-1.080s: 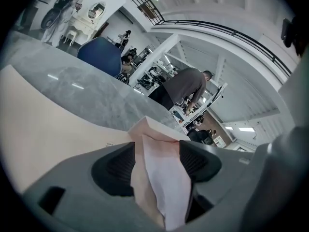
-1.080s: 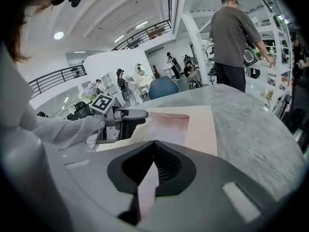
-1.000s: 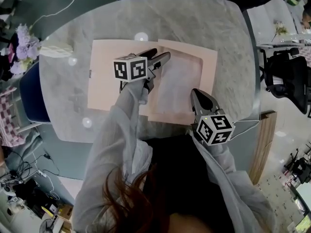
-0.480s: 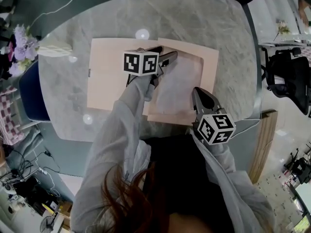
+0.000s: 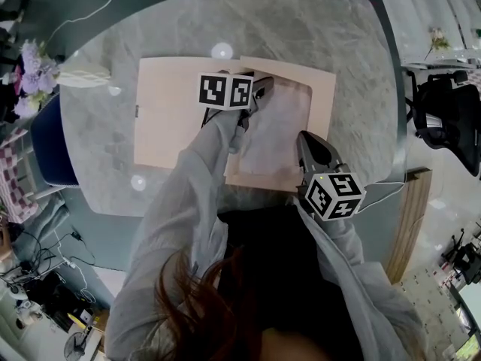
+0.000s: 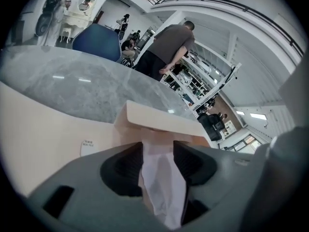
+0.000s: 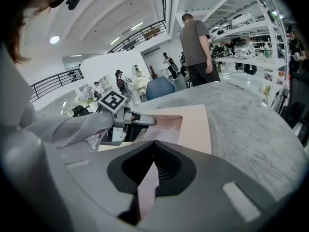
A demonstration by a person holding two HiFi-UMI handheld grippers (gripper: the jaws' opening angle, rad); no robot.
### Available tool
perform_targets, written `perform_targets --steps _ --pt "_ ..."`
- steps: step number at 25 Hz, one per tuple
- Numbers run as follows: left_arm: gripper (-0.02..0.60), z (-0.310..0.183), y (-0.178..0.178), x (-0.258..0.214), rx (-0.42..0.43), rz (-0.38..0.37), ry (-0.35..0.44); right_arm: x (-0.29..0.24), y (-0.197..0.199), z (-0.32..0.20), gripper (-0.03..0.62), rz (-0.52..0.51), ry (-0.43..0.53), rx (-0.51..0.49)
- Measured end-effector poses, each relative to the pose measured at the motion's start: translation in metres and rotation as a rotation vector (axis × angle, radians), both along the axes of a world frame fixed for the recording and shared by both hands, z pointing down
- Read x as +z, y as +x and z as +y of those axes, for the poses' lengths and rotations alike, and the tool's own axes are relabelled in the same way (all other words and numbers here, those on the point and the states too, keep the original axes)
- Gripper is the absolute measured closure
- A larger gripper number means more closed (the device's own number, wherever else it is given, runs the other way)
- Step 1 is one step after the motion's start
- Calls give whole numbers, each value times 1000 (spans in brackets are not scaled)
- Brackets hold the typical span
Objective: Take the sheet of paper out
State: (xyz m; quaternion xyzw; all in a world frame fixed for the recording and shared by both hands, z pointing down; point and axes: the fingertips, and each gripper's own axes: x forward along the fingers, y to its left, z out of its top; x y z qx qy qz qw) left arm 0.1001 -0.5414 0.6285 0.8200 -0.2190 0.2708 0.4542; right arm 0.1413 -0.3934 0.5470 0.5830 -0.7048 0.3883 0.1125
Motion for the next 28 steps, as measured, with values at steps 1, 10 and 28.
perform_targets --steps 1,10,28 --pt "403 -1 -2 3 0 -22 7 0 1 1 586 1 0 1" --pt "572 -9 -14 14 88 -248 209 -1 3 2 586 6 12 5" --pt "572 10 -61 0 -159 -110 116 -17 1 11 586 7 56 -10"
